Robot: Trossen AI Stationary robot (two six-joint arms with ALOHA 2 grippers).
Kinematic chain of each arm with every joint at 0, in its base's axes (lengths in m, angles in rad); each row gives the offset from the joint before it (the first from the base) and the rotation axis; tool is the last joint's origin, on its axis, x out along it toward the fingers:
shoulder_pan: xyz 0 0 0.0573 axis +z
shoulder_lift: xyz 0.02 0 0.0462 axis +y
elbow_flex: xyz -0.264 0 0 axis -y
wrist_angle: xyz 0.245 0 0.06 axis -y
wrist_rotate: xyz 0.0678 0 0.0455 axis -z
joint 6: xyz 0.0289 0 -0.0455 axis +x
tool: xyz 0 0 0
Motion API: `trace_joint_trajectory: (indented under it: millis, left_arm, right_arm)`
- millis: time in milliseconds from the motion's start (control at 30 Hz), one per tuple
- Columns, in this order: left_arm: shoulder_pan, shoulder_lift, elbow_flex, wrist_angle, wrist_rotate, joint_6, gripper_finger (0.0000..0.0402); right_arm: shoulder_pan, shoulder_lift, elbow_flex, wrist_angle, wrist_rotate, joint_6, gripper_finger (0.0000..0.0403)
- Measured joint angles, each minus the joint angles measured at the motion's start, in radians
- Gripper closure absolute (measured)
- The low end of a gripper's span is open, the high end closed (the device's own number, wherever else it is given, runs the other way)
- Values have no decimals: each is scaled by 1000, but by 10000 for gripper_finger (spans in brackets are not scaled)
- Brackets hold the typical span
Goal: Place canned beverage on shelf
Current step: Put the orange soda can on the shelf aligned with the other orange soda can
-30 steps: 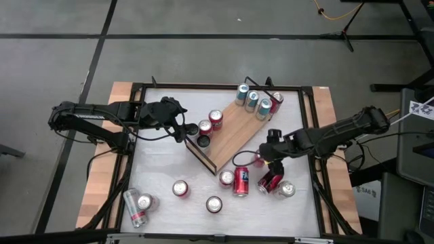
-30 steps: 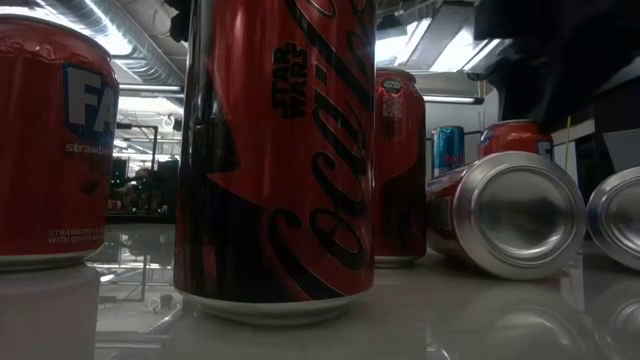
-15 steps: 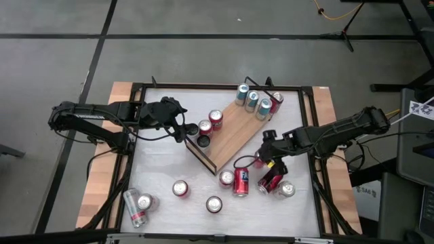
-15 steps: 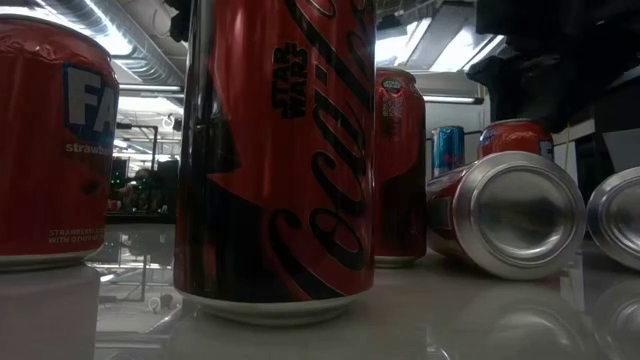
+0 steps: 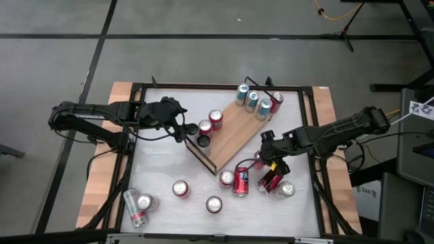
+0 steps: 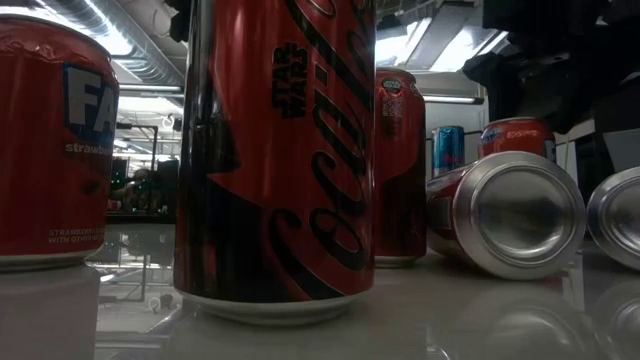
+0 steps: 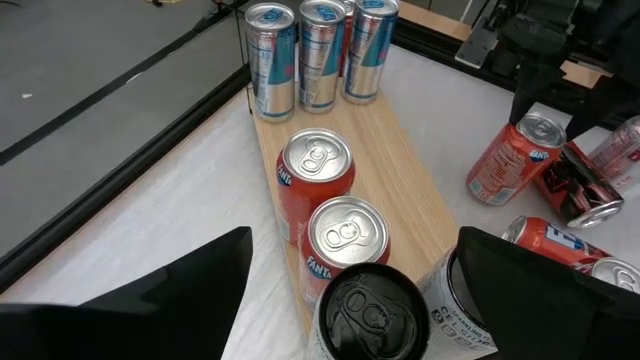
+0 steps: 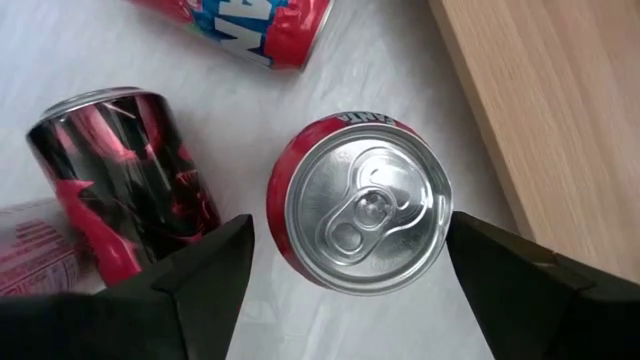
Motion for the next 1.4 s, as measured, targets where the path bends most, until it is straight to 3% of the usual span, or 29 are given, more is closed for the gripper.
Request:
trace_joint_trajectory:
  millis: [433, 867, 1200, 1400]
  left_arm:
    - [0, 0, 0, 0, 0, 0, 56]
    - [0, 0, 0, -3, 0, 0, 56]
    - [0, 0, 0, -3, 0, 0, 56]
    - [0, 0, 0, -2, 0, 5, 56]
  right_arm:
    - [0, 63, 2, 46, 9, 213, 85]
    - [1, 72, 5, 91, 65, 377, 138]
    - [0, 76, 132, 84, 74, 406, 141]
    - [-4, 75, 208, 94, 163, 402, 141]
